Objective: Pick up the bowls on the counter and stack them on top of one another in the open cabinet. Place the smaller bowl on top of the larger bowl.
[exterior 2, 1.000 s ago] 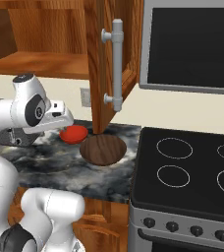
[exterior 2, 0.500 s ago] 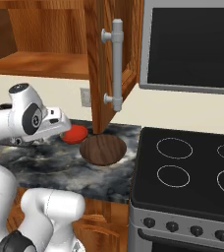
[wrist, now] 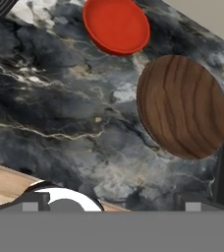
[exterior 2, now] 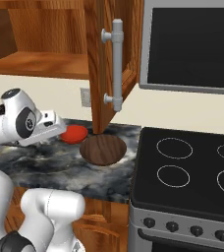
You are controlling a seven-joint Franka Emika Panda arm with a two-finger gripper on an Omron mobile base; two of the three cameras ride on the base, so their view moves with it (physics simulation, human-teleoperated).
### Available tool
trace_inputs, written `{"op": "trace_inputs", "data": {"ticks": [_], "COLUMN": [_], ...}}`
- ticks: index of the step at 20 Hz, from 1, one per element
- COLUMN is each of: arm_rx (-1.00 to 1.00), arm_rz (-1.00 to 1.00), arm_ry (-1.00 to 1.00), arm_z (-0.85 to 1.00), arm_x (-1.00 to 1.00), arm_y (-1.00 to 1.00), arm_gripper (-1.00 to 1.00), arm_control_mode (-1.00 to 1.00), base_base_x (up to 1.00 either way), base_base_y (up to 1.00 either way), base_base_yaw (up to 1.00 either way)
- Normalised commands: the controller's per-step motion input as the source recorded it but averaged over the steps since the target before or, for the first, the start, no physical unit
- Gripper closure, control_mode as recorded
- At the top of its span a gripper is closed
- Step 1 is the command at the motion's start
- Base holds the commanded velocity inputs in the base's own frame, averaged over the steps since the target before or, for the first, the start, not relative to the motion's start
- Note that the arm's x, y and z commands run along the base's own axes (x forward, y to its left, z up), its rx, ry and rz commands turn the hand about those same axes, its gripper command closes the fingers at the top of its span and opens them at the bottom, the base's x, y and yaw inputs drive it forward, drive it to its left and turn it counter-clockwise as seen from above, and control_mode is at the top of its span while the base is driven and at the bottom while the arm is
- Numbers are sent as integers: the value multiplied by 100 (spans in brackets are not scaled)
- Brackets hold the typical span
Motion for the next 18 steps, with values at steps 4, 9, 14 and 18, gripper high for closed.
{"op": "trace_inputs", "data": {"ticks": [4,9,14,18], "arm_rx": [-2,-1,0,0], "arm_rz": [0,0,0,0], "arm_ry": [0,0,0,0], "arm_z": [-15,-16,-14,-11], "arm_x": [5,11,21,24], "arm_y": [11,8,4,0], "arm_gripper": [-100,-100,-100,-100], "arm_control_mode": [-100,-100,-100,-100], "base_base_x": [0,0,0,0], "base_base_y": [0,0,0,0], "base_base_yaw": [0,0,0,0]}}
